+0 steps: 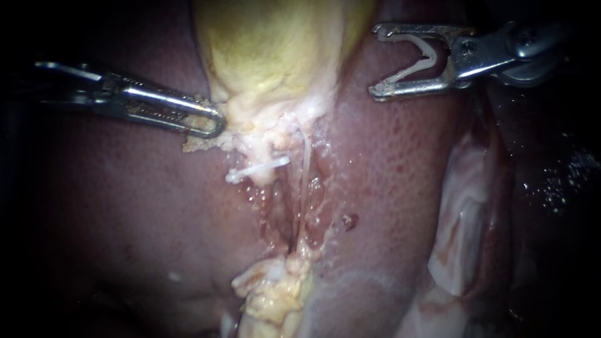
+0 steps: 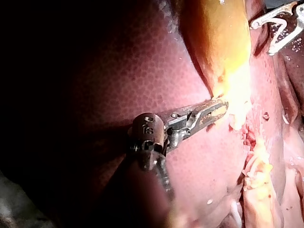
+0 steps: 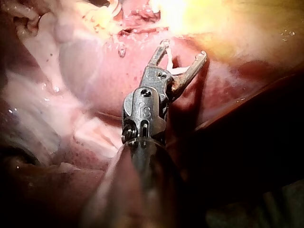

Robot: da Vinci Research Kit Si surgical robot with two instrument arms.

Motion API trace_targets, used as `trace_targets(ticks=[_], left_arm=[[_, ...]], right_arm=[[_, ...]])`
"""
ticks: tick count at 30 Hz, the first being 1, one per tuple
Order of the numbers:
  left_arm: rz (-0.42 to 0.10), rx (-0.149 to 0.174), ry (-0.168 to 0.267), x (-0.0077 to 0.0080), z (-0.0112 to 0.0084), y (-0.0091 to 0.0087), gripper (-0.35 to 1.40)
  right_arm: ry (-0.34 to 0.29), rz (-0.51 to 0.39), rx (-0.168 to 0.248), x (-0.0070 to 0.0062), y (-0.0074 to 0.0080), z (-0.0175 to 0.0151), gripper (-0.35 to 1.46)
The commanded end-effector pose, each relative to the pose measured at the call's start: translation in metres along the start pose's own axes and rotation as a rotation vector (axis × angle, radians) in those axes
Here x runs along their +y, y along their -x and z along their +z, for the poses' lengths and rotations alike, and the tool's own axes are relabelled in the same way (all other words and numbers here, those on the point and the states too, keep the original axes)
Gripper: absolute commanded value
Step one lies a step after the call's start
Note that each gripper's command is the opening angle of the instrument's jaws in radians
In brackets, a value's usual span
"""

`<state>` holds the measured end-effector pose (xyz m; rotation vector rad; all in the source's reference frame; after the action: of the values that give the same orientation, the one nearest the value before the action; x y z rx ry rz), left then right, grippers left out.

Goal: Clipping first clip right tube

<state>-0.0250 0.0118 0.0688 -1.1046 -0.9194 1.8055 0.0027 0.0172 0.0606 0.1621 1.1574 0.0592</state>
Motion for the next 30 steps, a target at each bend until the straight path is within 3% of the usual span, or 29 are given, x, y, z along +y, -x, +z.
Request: trace_targets(ticks=[1, 5, 11, 14, 18, 20, 26, 30], left_arm=[[-0.001, -0.002, 0.005, 0.0001, -0.0005, -0.0003, -0.35], [-0.012, 0.008, -0.009, 0.0009, -0.0038, -0.0019, -0.35], [-0.002, 0.063, -0.017, 0.0025, -0.0095, -0.0052, -0.35], [0.001, 0.074, -0.017, 0.0031, -0.0102, -0.0059, -0.35], [0.003, 0.077, -0.021, 0.0033, -0.0098, -0.0055, -0.35], [0.003, 0.077, -0.022, 0.0032, -0.0097, -0.0054, -0.35], [0.003, 0.077, -0.022, 0.0032, -0.0097, -0.0054, -0.35], [0.003, 0.077, -0.022, 0.0032, -0.0097, -0.0054, -0.35]], right_arm=[[-0.001, 0.0, 0.001, 0.0, 0.0, 0.0, 0.5], [-0.006, 0.0, 0.004, 0.0, 0.0, 0.0, 0.5], [-0.007, -0.001, 0.004, -0.0002, 0.0, 0.0, 0.5], [-0.01, -0.002, 0.006, -0.0002, 0.0, 0.0, 0.5], [-0.033, -0.006, 0.018, -0.0009, 0.0001, 0.0002, 0.5], [-0.056, -0.012, 0.03, -0.0016, 0.0002, 0.0004, 0.5], [-0.184, 0.074, 0.082, -0.0064, 0.001, 0.003, 0.48], [-0.233, 0.143, 0.092, -0.0088, 0.0016, 0.0054, 0.47]])
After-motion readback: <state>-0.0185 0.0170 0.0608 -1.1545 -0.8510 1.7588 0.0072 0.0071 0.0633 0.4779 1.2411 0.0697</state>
